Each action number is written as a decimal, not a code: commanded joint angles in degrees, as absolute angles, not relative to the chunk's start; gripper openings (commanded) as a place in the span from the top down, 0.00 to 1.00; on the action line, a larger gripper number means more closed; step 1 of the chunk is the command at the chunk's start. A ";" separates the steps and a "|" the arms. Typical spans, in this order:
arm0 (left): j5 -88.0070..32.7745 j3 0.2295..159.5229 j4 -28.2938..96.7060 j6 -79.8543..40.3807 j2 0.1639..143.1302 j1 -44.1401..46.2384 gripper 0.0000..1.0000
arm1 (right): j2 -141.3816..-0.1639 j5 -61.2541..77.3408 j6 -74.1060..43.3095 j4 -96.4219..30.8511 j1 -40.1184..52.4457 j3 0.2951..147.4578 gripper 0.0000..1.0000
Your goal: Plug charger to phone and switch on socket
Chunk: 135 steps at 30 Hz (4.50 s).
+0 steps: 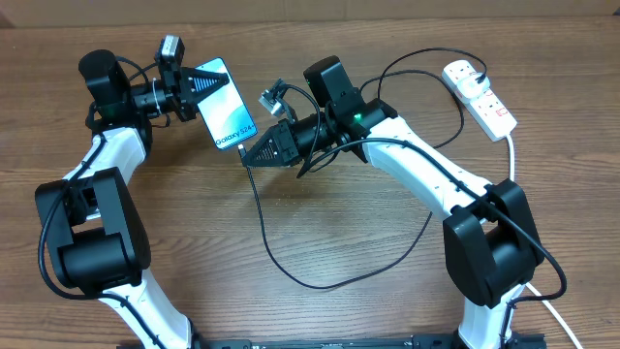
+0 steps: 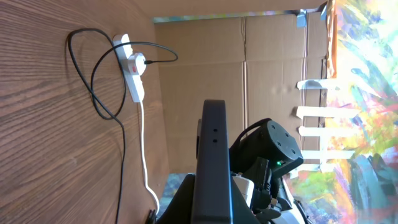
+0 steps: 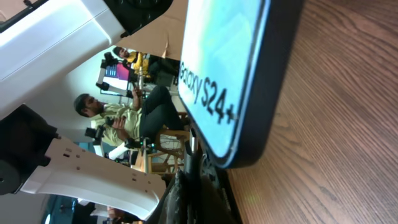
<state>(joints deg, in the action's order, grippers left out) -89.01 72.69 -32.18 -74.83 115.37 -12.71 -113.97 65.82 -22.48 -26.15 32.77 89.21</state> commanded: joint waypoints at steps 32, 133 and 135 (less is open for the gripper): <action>-90.54 73.14 -32.40 -76.27 114.67 -10.11 0.96 | -114.26 63.92 -22.55 -25.04 31.73 89.65 0.96; -42.78 80.18 34.00 -4.89 116.90 -5.93 0.96 | -110.89 38.68 -14.50 -43.92 20.27 89.65 0.37; -41.98 82.52 37.56 -0.32 116.90 -4.60 0.96 | -110.89 38.15 -14.50 -44.07 20.64 89.65 0.37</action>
<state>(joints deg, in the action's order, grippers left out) -46.11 77.41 34.61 -10.76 116.71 -6.92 -113.51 40.16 -14.96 -43.94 19.55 88.90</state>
